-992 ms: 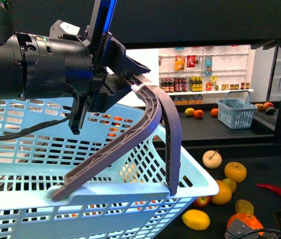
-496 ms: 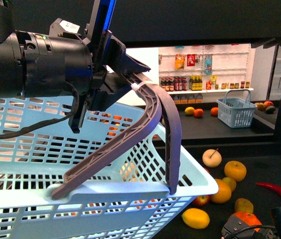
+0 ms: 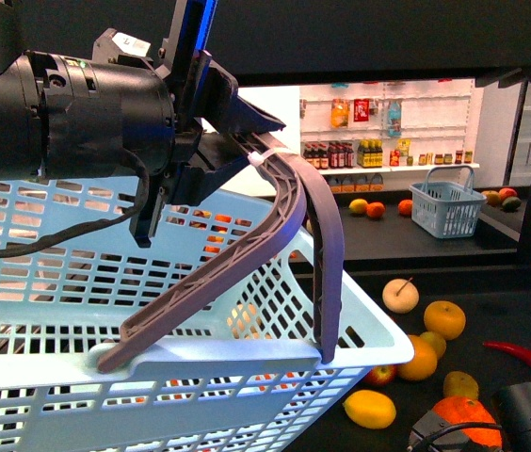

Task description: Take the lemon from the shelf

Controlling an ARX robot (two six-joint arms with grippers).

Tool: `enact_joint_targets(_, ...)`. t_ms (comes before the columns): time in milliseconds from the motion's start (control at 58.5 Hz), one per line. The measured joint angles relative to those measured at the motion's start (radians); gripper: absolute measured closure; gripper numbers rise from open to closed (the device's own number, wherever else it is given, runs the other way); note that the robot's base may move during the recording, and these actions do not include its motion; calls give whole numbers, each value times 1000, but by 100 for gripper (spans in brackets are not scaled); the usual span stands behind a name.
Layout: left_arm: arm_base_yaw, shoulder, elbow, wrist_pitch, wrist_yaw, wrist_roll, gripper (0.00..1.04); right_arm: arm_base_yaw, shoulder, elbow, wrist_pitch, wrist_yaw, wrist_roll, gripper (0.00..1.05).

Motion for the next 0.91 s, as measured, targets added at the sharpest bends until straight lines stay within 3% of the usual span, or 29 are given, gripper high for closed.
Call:
enact_joint_targets(154,0,0,0,0,-1,1,94,-5,0,-5,14,5,1,8)
enact_joint_targets(359,0,0,0,0,0,0,94,-12,1,-16,8,14,-20,36)
enact_joint_targets(462,0,0,0,0,0,0,94,-12,1,-20,14,17,-39,42)
enact_joint_targets(718,0,0,0,0,-1,0,94,-15,-4,-35,61,29,-40,44)
enact_joint_targets(906,0,0,0,0,0,0,94,-37,-46,-89,129,95,-29,45)
